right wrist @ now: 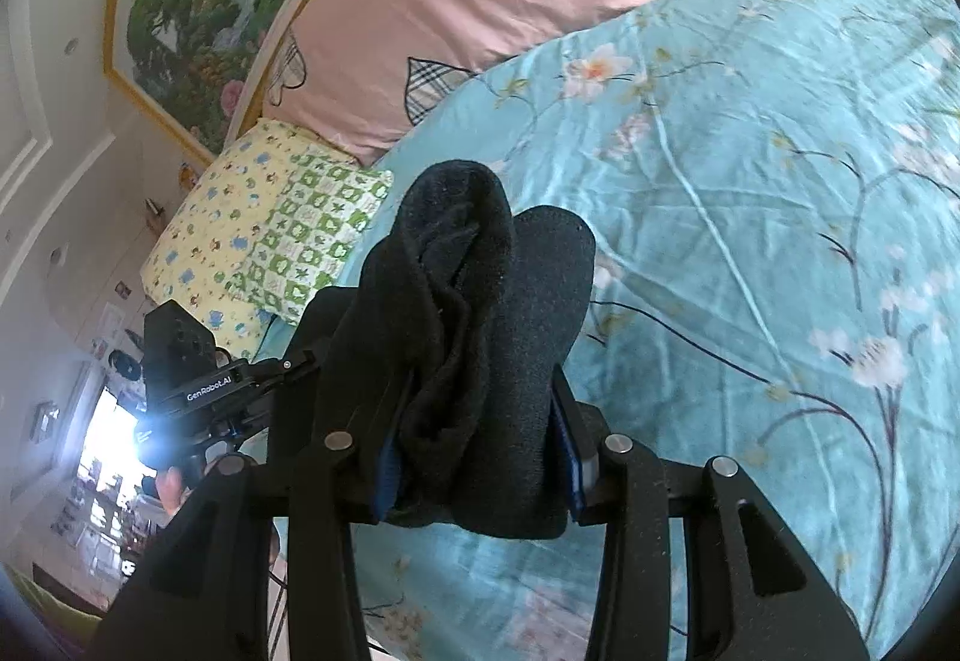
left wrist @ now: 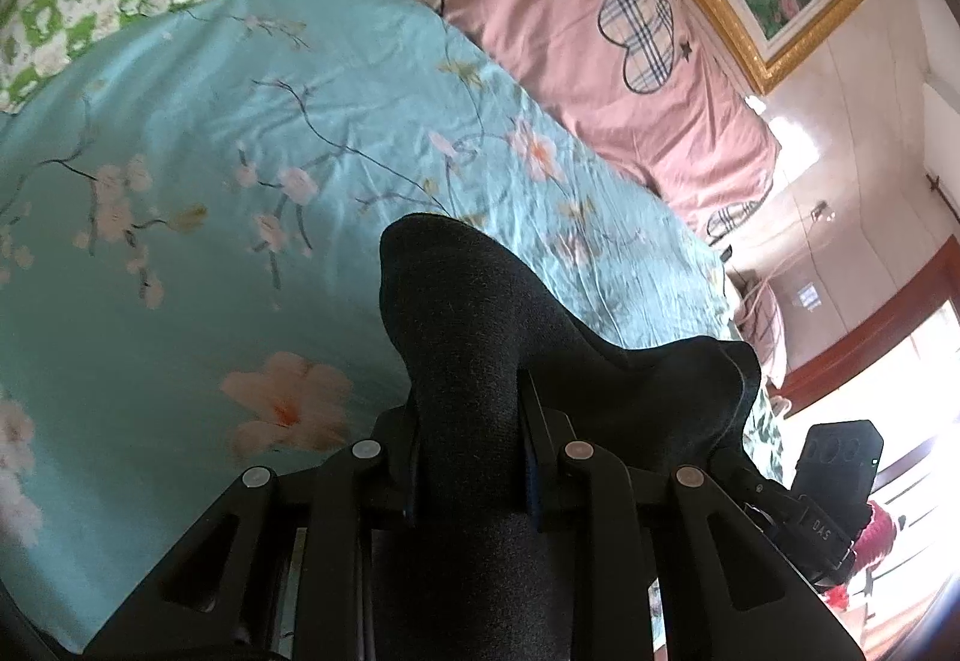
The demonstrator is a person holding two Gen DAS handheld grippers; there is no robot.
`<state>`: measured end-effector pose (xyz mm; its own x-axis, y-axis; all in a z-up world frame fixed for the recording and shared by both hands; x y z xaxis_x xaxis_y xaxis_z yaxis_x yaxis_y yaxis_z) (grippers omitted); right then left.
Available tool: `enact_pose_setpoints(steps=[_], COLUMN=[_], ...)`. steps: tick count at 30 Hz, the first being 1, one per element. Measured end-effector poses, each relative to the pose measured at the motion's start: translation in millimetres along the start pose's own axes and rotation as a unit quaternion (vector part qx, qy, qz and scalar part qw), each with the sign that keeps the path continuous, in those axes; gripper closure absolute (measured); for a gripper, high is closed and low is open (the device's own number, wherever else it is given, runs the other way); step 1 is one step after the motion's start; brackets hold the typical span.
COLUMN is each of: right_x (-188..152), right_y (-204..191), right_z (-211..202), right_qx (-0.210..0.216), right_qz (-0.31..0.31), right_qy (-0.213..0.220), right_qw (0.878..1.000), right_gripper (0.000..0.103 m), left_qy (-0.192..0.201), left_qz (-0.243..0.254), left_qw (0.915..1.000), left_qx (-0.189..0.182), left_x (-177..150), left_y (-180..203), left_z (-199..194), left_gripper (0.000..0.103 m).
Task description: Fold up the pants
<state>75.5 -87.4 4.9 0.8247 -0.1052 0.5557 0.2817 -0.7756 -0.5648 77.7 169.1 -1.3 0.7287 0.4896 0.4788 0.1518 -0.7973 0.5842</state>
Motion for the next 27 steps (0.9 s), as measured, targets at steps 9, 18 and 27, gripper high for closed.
enact_pose_setpoints(steps=[9,18,27], right_x=[21,46,71], right_y=[-24,-48,-66], right_z=[28,71,122], right_qx=[0.017,0.033,0.049], right_qz=[-0.029,-0.057,-0.079], right_qy=[-0.013,-0.030,-0.048], right_qw=[0.999,0.997,0.995], right_gripper=[0.060,0.060,0.060], left_qy=[0.037,0.068,0.087], left_qz=[-0.014,-0.033,-0.048], left_qw=[0.9989,0.9954,0.9902], left_qx=[0.026,0.060,0.098], left_x=[15,41,70], left_y=[-18,-48,-78], left_z=[-26,-44,-48], left_gripper=[0.079,0.079,0.079])
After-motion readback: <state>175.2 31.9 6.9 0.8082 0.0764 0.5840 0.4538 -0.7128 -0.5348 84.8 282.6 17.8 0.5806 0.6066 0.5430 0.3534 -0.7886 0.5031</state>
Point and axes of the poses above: each gripper's, at about its wrist camera, not at the fingertips, and z roughly the way its jaws point, y to its right, x to its top, the point moved 4 cm from there along z, roughly the way its jaws point, and after that the axes turned 5 degrees about -y, right-handed, at the moved point
